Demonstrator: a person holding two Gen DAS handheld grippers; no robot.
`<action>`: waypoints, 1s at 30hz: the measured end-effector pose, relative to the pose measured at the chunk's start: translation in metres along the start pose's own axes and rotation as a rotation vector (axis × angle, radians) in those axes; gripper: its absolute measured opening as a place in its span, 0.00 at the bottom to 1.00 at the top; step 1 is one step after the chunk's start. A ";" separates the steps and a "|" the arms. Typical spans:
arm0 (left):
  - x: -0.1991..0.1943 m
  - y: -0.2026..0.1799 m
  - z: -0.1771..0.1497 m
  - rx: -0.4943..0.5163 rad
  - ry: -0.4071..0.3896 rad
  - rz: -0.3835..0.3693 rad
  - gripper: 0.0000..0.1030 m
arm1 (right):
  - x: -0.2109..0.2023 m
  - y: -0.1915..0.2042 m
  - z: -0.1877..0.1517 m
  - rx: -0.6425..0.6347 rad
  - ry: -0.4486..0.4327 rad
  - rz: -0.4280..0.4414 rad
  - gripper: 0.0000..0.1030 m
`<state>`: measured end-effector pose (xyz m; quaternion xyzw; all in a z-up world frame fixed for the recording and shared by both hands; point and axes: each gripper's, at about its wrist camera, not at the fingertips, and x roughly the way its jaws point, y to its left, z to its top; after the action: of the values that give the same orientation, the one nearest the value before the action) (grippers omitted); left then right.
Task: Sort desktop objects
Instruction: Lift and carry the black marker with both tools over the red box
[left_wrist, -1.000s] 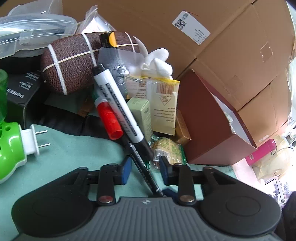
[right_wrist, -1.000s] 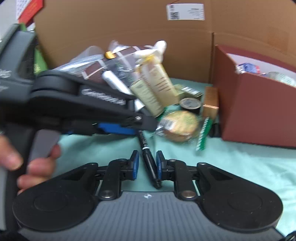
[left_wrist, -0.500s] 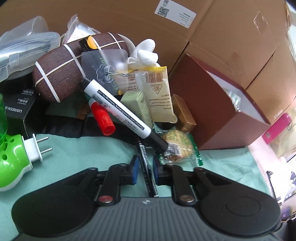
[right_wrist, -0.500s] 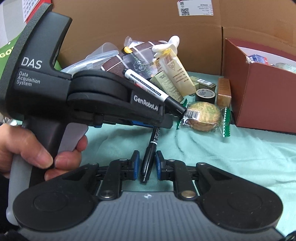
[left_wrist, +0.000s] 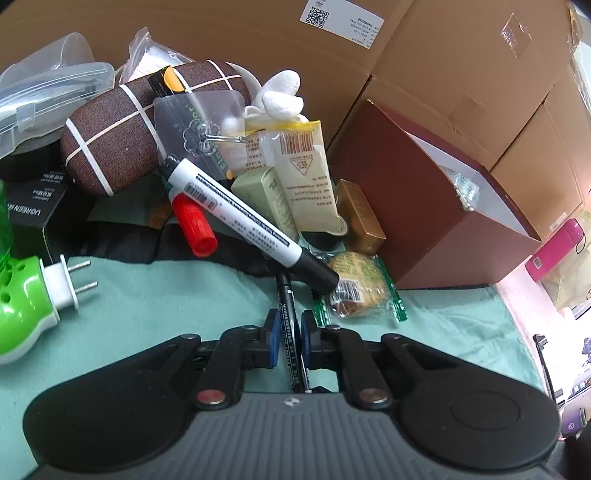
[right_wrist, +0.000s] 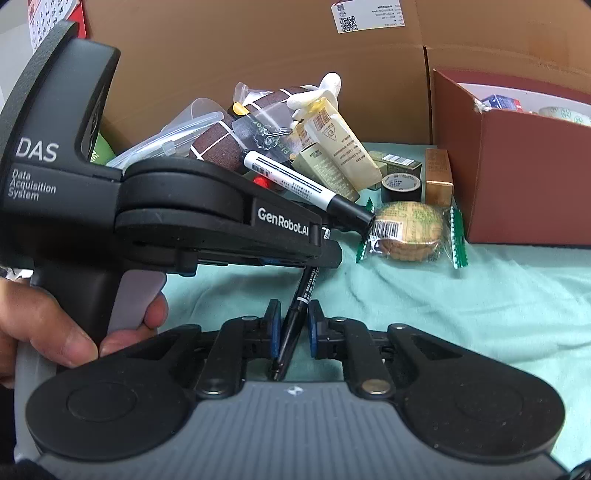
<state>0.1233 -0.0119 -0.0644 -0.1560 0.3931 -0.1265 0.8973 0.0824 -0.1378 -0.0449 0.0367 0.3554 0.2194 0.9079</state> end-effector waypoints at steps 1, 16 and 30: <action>-0.001 -0.001 -0.001 -0.001 0.003 -0.001 0.10 | -0.002 -0.001 -0.001 0.002 0.002 0.001 0.13; -0.056 -0.055 0.004 0.051 -0.122 -0.098 0.09 | -0.076 -0.007 0.002 0.003 -0.161 -0.027 0.13; -0.039 -0.160 0.081 0.202 -0.232 -0.269 0.07 | -0.125 -0.083 0.069 0.016 -0.373 -0.195 0.10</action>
<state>0.1412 -0.1306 0.0742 -0.1298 0.2482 -0.2652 0.9226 0.0772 -0.2600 0.0667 0.0493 0.1847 0.1168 0.9746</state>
